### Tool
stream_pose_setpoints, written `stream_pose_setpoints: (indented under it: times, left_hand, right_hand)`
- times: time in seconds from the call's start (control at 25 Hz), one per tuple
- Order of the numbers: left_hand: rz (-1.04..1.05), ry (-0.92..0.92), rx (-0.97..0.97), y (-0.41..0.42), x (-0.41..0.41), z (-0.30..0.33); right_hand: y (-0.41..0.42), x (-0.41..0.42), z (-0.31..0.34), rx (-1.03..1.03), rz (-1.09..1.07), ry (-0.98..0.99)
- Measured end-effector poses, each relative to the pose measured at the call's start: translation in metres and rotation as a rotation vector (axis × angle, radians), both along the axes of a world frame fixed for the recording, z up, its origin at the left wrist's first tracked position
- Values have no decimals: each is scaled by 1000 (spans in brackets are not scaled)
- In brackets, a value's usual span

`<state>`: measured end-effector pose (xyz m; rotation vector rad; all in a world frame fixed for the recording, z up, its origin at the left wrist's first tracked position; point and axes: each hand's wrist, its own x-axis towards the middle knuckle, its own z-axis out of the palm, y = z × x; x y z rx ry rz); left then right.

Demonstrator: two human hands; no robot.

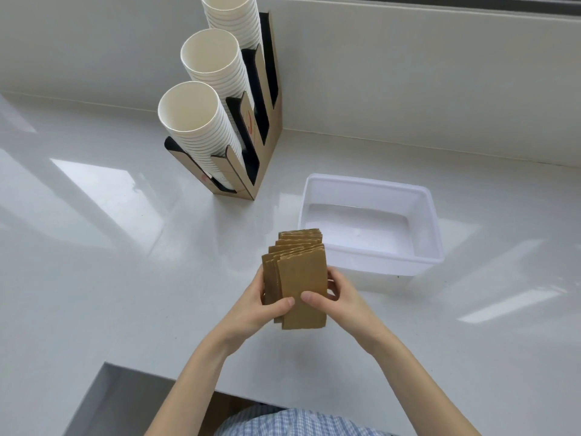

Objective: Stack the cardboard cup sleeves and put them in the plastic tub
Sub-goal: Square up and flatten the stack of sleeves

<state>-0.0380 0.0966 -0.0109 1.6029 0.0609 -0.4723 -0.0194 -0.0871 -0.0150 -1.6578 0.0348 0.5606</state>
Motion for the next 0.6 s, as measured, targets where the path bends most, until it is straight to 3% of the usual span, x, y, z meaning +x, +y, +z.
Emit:
stream_pose_setpoints:
  times: [0.4,0.6]
  left_hand:
    - [-302,-159,113,-57,23,-22]
    - [-291,-182,113,-64,30,-33]
  right_hand:
    - [-56,-10,-19,-141,-25,-171]
    - [-40,-6,-33,-131,-20,-150]
